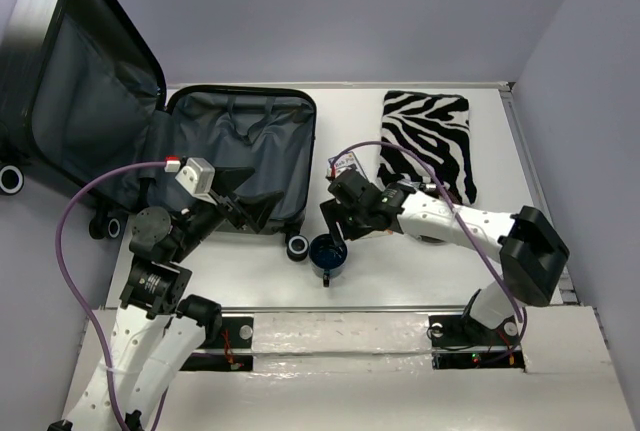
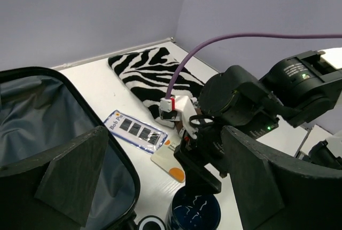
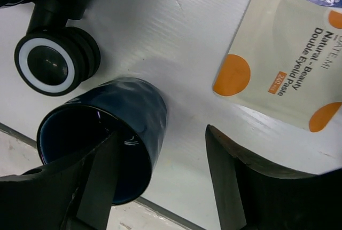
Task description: Pack the luggage
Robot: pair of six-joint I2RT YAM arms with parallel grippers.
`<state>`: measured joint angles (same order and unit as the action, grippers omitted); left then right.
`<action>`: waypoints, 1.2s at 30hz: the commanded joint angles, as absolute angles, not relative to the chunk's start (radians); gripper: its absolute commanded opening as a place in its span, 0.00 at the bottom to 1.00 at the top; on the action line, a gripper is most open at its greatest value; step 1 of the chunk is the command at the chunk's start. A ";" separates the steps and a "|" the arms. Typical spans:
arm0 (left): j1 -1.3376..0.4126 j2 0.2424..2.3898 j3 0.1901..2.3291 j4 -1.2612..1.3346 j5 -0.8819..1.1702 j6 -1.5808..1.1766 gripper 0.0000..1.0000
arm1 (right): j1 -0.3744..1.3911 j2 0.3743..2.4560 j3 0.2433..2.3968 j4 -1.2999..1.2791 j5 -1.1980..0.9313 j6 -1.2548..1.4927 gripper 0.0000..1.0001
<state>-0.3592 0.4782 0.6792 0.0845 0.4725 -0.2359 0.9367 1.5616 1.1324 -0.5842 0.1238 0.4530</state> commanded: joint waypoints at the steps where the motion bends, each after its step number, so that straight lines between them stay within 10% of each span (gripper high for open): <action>1: -0.365 0.466 0.713 0.115 0.453 -0.224 0.99 | 0.943 1.609 1.149 -0.512 0.046 0.457 0.61; 9: -0.370 0.456 0.713 0.114 0.442 -0.235 0.99 | 0.943 1.606 1.181 -0.511 0.077 0.434 0.07; 19: -0.377 0.436 0.718 0.106 0.348 -0.279 0.99 | 0.943 1.540 1.544 -0.577 0.222 0.298 0.07; 36: -0.428 0.385 0.755 0.003 0.067 -0.278 0.99 | 0.890 2.344 2.448 -0.180 0.288 0.221 0.07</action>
